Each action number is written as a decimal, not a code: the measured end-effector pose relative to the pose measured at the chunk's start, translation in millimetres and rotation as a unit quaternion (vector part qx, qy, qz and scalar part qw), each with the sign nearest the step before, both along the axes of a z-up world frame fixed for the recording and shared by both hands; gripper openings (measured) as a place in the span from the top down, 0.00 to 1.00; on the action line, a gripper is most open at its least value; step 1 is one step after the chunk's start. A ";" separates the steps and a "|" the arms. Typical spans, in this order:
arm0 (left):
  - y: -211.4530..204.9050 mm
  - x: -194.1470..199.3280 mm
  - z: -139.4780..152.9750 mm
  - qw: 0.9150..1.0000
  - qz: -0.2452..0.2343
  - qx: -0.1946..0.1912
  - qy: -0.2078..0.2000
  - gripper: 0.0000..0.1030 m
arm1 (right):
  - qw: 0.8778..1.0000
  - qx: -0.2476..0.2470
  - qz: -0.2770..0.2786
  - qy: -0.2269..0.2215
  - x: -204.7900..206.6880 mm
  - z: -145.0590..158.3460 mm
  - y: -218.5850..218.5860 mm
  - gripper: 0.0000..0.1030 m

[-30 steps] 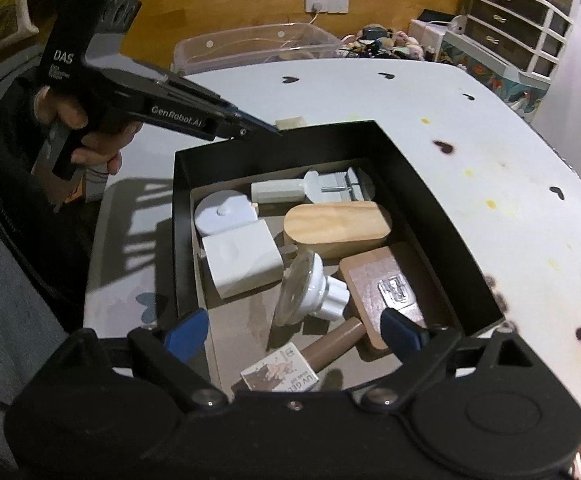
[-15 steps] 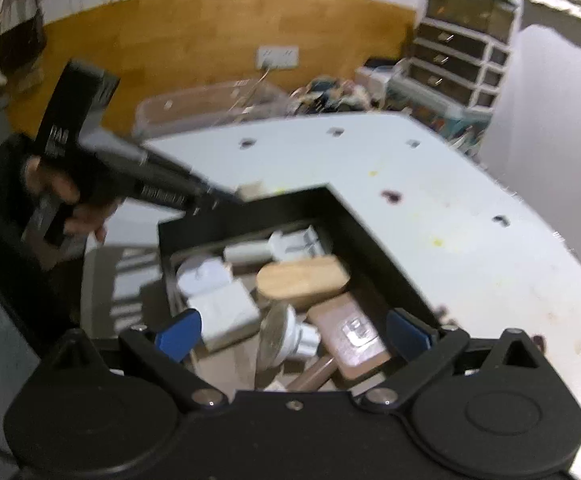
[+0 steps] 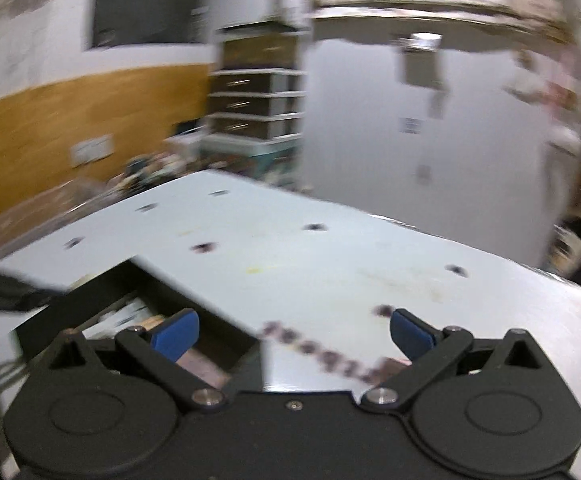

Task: Organize rigid objects
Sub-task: 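Move the right tool to the pink scissors-shaped clip and grasp it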

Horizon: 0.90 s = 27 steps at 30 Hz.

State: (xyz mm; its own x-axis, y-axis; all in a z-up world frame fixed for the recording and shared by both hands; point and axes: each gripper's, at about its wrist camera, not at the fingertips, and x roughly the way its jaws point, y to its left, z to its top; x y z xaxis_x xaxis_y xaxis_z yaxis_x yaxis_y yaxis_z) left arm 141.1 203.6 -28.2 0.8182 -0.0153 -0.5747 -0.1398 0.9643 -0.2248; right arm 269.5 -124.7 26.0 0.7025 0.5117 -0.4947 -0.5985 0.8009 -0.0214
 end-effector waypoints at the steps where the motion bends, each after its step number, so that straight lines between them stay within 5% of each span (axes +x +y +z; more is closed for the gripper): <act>1: 0.3 0.0 0.3 1.000 0.000 0.000 0.000 0.95 | 1.000 0.005 -0.023 -0.002 4.2 -3.0 -6.0 0.00; 13: 0.6 0.1 0.2 1.000 0.000 0.001 0.000 0.95 | 0.972 0.060 -0.226 0.031 48.5 -53.6 -58.4 0.00; 27: 0.2 0.0 1.7 1.000 0.001 -0.001 0.001 0.95 | 0.967 0.056 -0.230 0.091 52.7 -102.6 -11.6 0.00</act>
